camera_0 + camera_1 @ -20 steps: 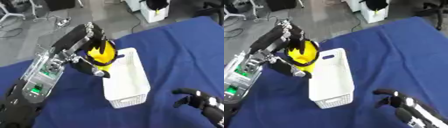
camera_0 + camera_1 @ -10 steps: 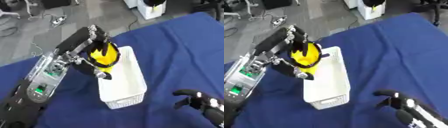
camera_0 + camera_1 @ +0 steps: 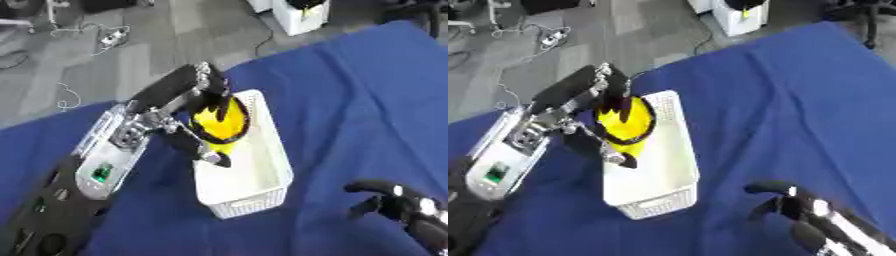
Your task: Pick up objects on the table and place them in the box.
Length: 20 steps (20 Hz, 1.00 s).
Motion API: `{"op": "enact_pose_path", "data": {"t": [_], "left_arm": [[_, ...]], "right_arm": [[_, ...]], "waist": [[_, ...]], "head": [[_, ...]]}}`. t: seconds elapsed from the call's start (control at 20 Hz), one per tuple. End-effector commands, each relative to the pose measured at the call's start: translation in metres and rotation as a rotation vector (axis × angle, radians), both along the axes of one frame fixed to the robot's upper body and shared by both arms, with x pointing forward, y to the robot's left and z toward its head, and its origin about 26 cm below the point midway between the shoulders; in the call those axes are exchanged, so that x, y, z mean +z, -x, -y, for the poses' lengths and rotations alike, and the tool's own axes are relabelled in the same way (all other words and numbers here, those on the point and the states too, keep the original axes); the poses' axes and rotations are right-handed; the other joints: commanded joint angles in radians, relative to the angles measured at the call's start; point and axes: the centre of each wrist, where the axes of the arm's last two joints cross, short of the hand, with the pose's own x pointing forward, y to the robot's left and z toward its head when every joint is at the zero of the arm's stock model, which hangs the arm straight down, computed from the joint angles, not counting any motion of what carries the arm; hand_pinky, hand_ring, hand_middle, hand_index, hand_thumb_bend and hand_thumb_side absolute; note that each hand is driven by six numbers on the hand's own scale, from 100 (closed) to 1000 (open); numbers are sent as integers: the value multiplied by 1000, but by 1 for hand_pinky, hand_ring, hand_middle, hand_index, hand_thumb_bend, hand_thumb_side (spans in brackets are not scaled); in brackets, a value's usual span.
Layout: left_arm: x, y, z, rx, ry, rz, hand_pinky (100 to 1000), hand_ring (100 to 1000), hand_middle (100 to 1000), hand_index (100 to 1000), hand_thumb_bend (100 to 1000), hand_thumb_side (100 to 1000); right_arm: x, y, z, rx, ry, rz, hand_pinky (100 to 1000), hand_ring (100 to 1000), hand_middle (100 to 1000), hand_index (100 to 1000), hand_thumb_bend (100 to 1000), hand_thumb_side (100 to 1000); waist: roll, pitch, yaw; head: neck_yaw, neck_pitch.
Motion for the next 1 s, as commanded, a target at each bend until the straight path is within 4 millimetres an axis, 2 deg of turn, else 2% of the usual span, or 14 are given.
{"op": "enact_pose_path", "data": {"t": [0.05, 0.1, 0.15, 0.2, 0.25, 0.3, 0.35, 0.5, 0.65, 0.75, 0.8, 0.85, 0.95, 1.0], "left_arm": [[6, -3, -3, -14, 6, 20, 100, 100, 264, 375, 748, 100], [4, -5, -4, -15, 10, 17, 100, 131, 306, 423, 720, 100], [1, -7, -5, -16, 8, 12, 121, 182, 362, 477, 770, 132], [-1, -9, -6, -17, 1, 7, 215, 257, 431, 521, 778, 187], [-3, -11, -7, -19, -10, 0, 273, 305, 460, 540, 741, 255], [-5, -13, -7, -23, -19, -4, 273, 305, 460, 540, 741, 255], [-6, -14, -8, -27, -39, -8, 481, 439, 559, 619, 738, 395], [-8, -16, -11, -40, -79, -10, 670, 545, 661, 675, 721, 465], [-8, -15, -17, -36, -91, -6, 714, 532, 683, 692, 658, 468], [-7, -12, -23, -17, -81, 7, 740, 546, 705, 707, 665, 467], [-6, -9, -27, 1, -76, 16, 747, 557, 720, 715, 629, 558], [-7, -5, -34, 33, -70, 18, 767, 575, 735, 728, 673, 461], [-11, 10, -47, 98, -61, 22, 795, 591, 748, 746, 679, 443], [-14, 19, -54, 142, -54, 21, 814, 599, 756, 750, 649, 447]], "right_arm": [[9, 0, -3, 19, 3, 36, 831, 711, 876, 940, 483, 840], [9, 0, -4, 20, 3, 38, 831, 711, 876, 940, 483, 840], [10, 0, -4, 22, 3, 40, 831, 711, 876, 940, 483, 841], [10, -1, -4, 24, 3, 41, 831, 711, 876, 940, 482, 841], [10, -1, -4, 24, 3, 42, 831, 711, 876, 940, 483, 842], [10, -1, -4, 25, 3, 42, 831, 711, 876, 940, 483, 842], [10, -1, -4, 24, 4, 41, 831, 711, 876, 940, 482, 843], [10, 0, -4, 22, 7, 39, 831, 711, 876, 940, 481, 844], [9, 0, -3, 17, 11, 37, 831, 711, 876, 940, 480, 845], [7, 1, -1, 10, 15, 32, 832, 711, 876, 940, 479, 846], [6, 2, 0, 6, 17, 29, 832, 711, 876, 940, 514, 845], [5, 2, 1, -1, 20, 24, 832, 711, 876, 940, 478, 846], [2, 4, 5, -16, 24, 12, 832, 711, 876, 940, 477, 846], [0, 6, 6, -26, 24, 5, 832, 711, 876, 940, 472, 842]], "waist": [[-10, -11, -7], [-10, -9, -10], [-10, -8, -13], [-10, -7, -14], [-10, -6, -14], [-10, -5, -14], [-10, -5, -13], [-10, -6, -8], [-10, -9, -5], [-10, -15, 0], [-10, -18, 3], [-10, -24, 10], [-12, -38, 28], [-15, -44, 40]], "head": [[9, -16], [9, -17], [9, -19], [9, -20], [9, -20], [8, -20], [7, -20], [6, -20], [6, -17], [3, -13], [1, -10], [-3, -5], [-14, 3], [-20, 8]]}}
